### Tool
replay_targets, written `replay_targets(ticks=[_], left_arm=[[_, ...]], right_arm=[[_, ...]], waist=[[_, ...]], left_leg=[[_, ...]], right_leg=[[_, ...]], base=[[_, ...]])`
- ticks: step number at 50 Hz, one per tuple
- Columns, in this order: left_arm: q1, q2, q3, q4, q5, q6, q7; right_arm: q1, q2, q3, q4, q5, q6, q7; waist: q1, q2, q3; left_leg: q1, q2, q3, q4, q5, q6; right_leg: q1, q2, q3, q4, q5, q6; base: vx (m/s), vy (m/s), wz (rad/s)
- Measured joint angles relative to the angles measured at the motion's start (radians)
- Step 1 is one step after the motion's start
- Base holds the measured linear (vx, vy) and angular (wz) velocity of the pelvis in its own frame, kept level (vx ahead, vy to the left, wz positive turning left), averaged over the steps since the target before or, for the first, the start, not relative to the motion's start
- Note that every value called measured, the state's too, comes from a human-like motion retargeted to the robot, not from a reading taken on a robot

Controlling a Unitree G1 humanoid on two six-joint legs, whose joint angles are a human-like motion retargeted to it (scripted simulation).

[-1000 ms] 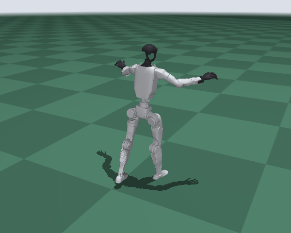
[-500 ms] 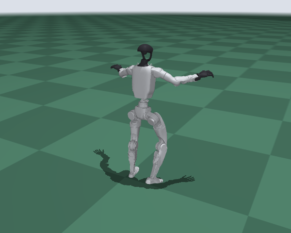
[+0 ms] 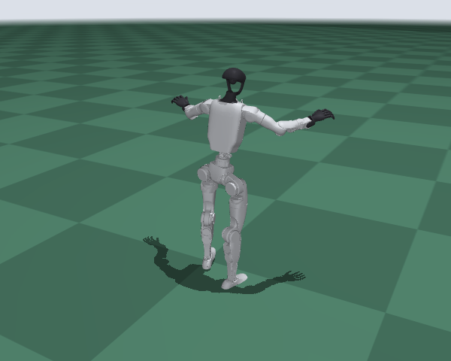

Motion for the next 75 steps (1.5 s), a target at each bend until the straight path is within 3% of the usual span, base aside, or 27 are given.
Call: replay_targets(ticks=[5, 9, 12, 15, 18, 22, 27, 30, 35, 40, 44, 48, 55, 60, 64, 66, 70, 75], left_arm=[[-0.014, 0.006, -0.024, 0.003, 0.089, 0.185, -0.125], [-0.017, 0.014, -0.033, 0.001, 0.154, 0.242, -0.199], [-0.017, 0.018, -0.035, -0.001, 0.178, 0.248, -0.219], [-0.018, 0.017, -0.031, -0.014, 0.142, 0.211, -0.174], [-0.026, 0.007, -0.027, -0.031, 0.039, 0.106, -0.06], [-0.047, -0.002, -0.042, -0.038, -0.065, -0.049, 0.064], [-0.073, 0.006, -0.077, -0.029, -0.078, -0.112, 0.09], [-0.07, 0.016, -0.089, -0.025, -0.063, -0.071, 0.057], [-0.044, 0.042, -0.091, -0.031, 0.024, 0.066, -0.054], [-0.021, 0.059, -0.073, -0.036, 0.095, 0.141, -0.127], [0.0, 0.065, -0.058, -0.03, 0.144, 0.166, -0.177], [0.022, 0.069, -0.041, -0.027, 0.173, 0.16, -0.199], [0.029, 0.056, -0.006, -0.018, 0.094, 0.032, -0.079], [0.006, 0.036, -0.02, -0.013, 0.05, -0.066, -0.011], [-0.025, 0.018, -0.042, -0.017, 0.009, -0.109, 0.041], [-0.039, 0.011, -0.055, -0.015, -0.001, -0.067, 0.032], [-0.06, 0.007, -0.081, -0.007, 0.043, 0.118, -0.067], [-0.066, 0.01, -0.088, -0.008, 0.124, 0.235, -0.161]], right_arm=[[0.02, -0.01, -0.016, 0.005, -0.023, 0.093, 0.1], [0.039, -0.012, -0.033, 0.003, -0.019, 0.113, 0.137], [0.055, -0.012, -0.045, -0.002, -0.006, 0.106, 0.138], [0.066, -0.012, -0.059, -0.008, 0.01, 0.081, 0.11], [0.069, -0.009, -0.071, -0.013, 0.022, 0.034, 0.051], [0.062, 0.002, -0.068, -0.008, 0.022, -0.021, -0.025], [0.049, 0.017, -0.042, 0.003, 0.029, -0.052, -0.063], [0.046, 0.017, -0.028, 0.001, 0.062, -0.055, -0.057], [0.056, 0.012, -0.02, -0.013, 0.098, -0.046, 0.009], [0.071, 0.018, -0.03, -0.021, 0.078, -0.022, 0.059], [0.077, 0.028, -0.032, -0.021, 0.066, -0.014, 0.085], [0.075, 0.035, -0.033, -0.024, 0.051, -0.01, 0.093], [0.037, 0.026, -0.016, -0.043, 0.037, -0.044, 0.015], [-0.002, 0.005, 0.016, -0.037, 0.029, -0.073, -0.03], [-0.027, -0.006, 0.033, -0.026, 0.028, -0.075, -0.061], [-0.034, -0.008, 0.036, -0.021, 0.023, -0.042, -0.044], [-0.033, -0.01, 0.034, -0.022, 0.003, 0.064, 0.048], [0.001, -0.011, 0.015, -0.04, 0.001, 0.11, 0.114]], waist=[[-0.033, -0.041, -0.02], [-0.061, -0.048, -0.031], [-0.09, -0.028, -0.039], [-0.126, 0.005, -0.048], [-0.164, 0.039, -0.051], [-0.207, 0.058, -0.039], [-0.225, 0.056, 0.001], [-0.209, 0.064, 0.013], [-0.153, 0.105, -0.034], [-0.108, 0.088, -0.078], [-0.066, 0.069, -0.107], [-0.022, 0.047, -0.122], [0.056, 0.022, -0.076], [0.069, 0.017, -0.036], [0.05, 0.0, -0.014], [0.04, -0.015, -0.008], [0.019, -0.063, -0.006], [-0.018, -0.092, -0.015]], left_leg=[[0.044, -0.04, 0.004, 0.191, -0.132, 0.041], [0.097, -0.054, -0.077, 0.343, -0.221, 0.037], [0.156, -0.062, -0.178, 0.374, -0.22, 0.022], [0.225, -0.066, -0.295, 0.3, -0.188, 0.002], [0.271, -0.051, -0.386, 0.163, -0.192, -0.029], [0.286, -0.028, -0.388, 0.023, -0.18, -0.081], [0.263, -0.032, -0.367, -0.007, -0.148, -0.079], [0.24, -0.025, -0.346, -0.007, -0.125, -0.078], [0.165, 0.037, -0.289, -0.007, -0.087, -0.081], [0.118, 0.045, -0.256, -0.007, -0.07, -0.069], [0.085, 0.045, -0.224, -0.007, -0.053, -0.064], [0.051, 0.041, -0.186, -0.007, -0.027, -0.064], [-0.008, 0.035, -0.113, -0.007, 0.05, -0.089], [-0.071, 0.044, -0.128, -0.007, 0.114, -0.087], [-0.078, 0.033, -0.116, -0.007, 0.083, -0.066], [-0.048, 0.014, -0.062, -0.007, 0.062, -0.046], [0.015, -0.035, 0.043, 0.101, -0.025, 0.012], [0.082, -0.068, -0.051, 0.329, -0.172, 0.034]], right_leg=[[-0.066, -0.04, -0.022, -0.001, 0.045, 0.003], [-0.087, -0.049, -0.035, -0.017, 0.08, 0.003], [-0.099, -0.036, -0.054, -0.024, 0.103, 0.003], [-0.124, -0.01, -0.081, -0.024, 0.125, 0.003], [-0.163, 0.022, -0.115, -0.024, 0.147, 0.003], [-0.208, 0.046, -0.149, -0.024, 0.145, 0.003], [-0.22, 0.03, -0.184, -0.024, 0.101, 0.001], [-0.208, 0.02, -0.275, 0.01, 0.098, -0.044], [-0.329, 0.02, -0.25, 0.443, -0.063, -0.166], [-0.373, 0.015, -0.115, 0.825, -0.181, -0.18], [-0.295, 0.011, -0.068, 0.91, -0.202, -0.177], [-0.161, 0.043, 0.008, 0.781, -0.127, -0.134], [0.069, 0.048, 0.039, 0.235, -0.193, -0.074], [0.09, 0.045, 0.037, 0.053, -0.112, -0.062], [0.046, 0.028, 0.019, 0.022, -0.061, -0.042], [0.015, 0.014, 0.011, 0.023, -0.039, -0.036], [-0.041, -0.037, 0.001, 0.023, 0.002, -0.024], [-0.071, -0.065, -0.012, 0.003, 0.043, -0.019]], base=[[-0.36, -0.1, 0.39], [-0.32, -0.01, 0.23], [-0.33, 0.08, 0.28], [-0.38, 0.11, 0.39], [-0.44, 0.09, 0.42], [-0.48, 0.07, 0.33], [-0.46, 0.14, 0.03], [-0.43, 0.1, -0.36], [-0.37, 0.02, -0.57], [-0.29, -0.05, -0.38], [-0.29, -0.09, -0.42], [-0.31, -0.14, -0.45], [-0.41, -0.21, -0.48], [-0.5, -0.2, -0.07], [-0.48, -0.16, 0.29], [-0.43, -0.13, 0.32], [-0.38, -0.11, 0.3], [-0.33, -0.06, 0.24]])
